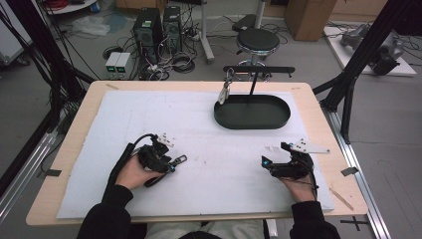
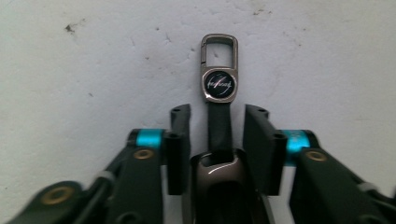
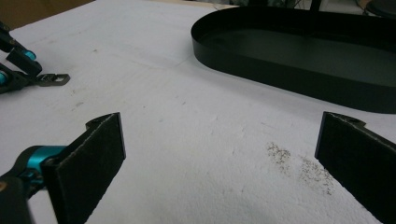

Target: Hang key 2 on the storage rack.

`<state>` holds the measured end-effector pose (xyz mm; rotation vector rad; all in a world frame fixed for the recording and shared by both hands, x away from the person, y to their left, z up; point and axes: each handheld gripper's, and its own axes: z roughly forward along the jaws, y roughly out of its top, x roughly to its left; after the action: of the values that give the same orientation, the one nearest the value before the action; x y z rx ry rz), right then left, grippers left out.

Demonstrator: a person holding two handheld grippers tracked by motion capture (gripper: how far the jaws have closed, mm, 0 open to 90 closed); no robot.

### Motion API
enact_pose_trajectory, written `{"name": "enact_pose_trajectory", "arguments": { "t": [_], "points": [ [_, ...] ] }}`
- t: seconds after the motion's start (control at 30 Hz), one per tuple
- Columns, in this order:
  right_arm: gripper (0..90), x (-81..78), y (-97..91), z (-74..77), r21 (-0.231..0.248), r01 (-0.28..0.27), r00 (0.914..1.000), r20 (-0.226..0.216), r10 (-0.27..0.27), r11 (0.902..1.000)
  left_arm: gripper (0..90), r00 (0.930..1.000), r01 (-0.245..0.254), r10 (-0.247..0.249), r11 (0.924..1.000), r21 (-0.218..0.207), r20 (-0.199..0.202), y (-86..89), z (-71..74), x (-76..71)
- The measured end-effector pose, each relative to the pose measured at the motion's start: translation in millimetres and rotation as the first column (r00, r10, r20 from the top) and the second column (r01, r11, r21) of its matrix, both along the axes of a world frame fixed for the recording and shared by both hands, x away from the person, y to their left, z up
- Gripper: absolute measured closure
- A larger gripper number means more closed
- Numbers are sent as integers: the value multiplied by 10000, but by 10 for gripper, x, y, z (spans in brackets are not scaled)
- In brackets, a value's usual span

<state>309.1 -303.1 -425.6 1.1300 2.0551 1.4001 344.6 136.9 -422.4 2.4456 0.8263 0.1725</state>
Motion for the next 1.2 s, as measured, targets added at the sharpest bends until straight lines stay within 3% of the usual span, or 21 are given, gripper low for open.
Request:
{"name": "enact_pose_trajectory", "arguments": {
  "t": [0.13,0.27,0.73,1.2],
  "points": [
    [9,-7,-6,2,17,13,10000,12,-13,10000,787,9998,27,-32,9997,249,171,-46,4,0],
    [9,-10,-13,4,11,-1,10000,87,1,10000,821,9990,195,-213,9987,462,395,-66,16,-24],
    [9,-25,6,6,93,-311,9993,212,309,9995,825,9991,81,-101,9988,481,422,-77,54,-17],
    [9,-25,21,-4,2,-500,9986,160,500,9987,825,9954,200,-219,9996,213,929,-111,368,72]
  ]
}}
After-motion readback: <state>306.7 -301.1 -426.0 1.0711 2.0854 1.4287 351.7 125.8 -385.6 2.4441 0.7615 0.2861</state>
